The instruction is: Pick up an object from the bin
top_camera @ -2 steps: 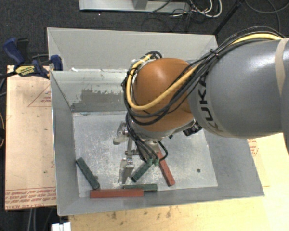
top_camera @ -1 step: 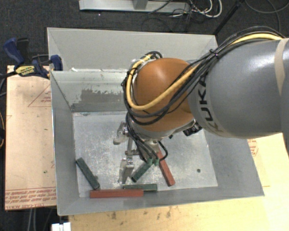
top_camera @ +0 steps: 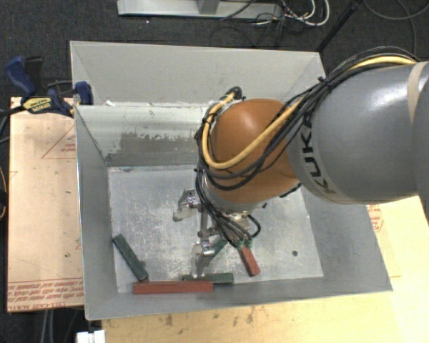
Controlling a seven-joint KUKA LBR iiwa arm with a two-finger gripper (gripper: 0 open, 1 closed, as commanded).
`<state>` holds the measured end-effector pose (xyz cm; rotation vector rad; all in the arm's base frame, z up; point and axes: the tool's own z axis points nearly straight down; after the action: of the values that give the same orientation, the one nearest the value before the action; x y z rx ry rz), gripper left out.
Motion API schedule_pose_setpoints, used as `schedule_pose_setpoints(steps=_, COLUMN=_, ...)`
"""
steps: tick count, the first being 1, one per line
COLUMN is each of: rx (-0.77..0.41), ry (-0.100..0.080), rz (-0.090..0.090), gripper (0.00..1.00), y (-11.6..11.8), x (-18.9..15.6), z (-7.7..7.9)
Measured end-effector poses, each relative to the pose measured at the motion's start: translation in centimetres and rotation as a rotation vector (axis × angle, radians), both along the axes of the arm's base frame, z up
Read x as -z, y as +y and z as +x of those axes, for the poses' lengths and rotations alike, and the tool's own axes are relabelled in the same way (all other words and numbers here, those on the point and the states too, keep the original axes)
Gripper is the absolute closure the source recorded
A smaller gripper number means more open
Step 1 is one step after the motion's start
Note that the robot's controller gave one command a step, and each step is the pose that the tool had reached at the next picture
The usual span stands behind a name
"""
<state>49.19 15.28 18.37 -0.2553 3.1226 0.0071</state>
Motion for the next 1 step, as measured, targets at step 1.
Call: schedule_pose_setpoints(steps=1, rx=-0.262, ry=0.003, rz=-0.005, gripper=0.00, y=-3.96, x=4.78, z=3.44)
